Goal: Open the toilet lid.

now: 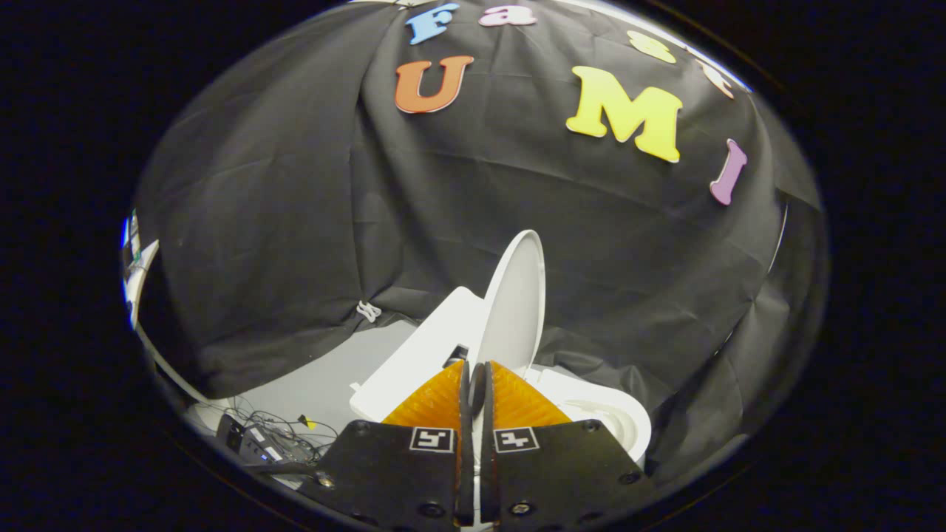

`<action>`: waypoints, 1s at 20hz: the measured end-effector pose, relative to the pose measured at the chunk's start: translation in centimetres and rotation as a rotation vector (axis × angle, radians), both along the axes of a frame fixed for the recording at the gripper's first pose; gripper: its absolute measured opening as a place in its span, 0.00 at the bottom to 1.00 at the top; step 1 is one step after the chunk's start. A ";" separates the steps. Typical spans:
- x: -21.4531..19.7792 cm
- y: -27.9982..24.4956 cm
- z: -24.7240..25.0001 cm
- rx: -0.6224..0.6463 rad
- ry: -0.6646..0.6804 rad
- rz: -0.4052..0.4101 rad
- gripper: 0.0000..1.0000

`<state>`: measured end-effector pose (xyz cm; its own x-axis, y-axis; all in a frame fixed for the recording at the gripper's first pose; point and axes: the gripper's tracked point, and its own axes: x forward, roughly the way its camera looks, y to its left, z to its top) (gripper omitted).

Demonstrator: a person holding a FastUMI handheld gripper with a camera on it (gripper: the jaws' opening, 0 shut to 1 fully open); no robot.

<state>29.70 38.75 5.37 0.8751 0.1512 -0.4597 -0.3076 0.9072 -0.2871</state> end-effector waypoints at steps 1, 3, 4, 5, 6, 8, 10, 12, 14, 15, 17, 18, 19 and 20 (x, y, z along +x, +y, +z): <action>0.0 -0.3 0.2 -0.012 -0.009 -0.009 0.07; -0.1 -0.4 0.1 -0.007 -0.013 -0.019 0.08; -0.2 -0.4 0.1 0.001 -0.011 -0.015 0.09; -0.2 -0.8 0.0 0.010 -0.007 -0.012 0.12; -0.5 -1.2 0.1 0.018 0.002 0.000 0.14; -2.5 -1.4 0.1 0.098 0.059 0.059 0.25; -3.7 -2.2 1.7 0.164 0.038 0.077 0.31; -5.4 -4.1 3.2 0.195 -0.010 0.066 0.38; -7.1 -6.9 3.9 0.209 -0.066 0.044 0.43; -8.4 -8.3 3.8 0.217 -0.074 0.047 0.45; -10.4 -11.7 3.0 0.221 -0.087 0.026 0.54; -11.4 -13.6 2.8 0.228 -0.100 0.009 0.56; -12.4 -15.3 2.7 0.238 -0.113 -0.005 0.57; -13.3 -17.0 2.3 0.246 -0.123 -0.019 0.60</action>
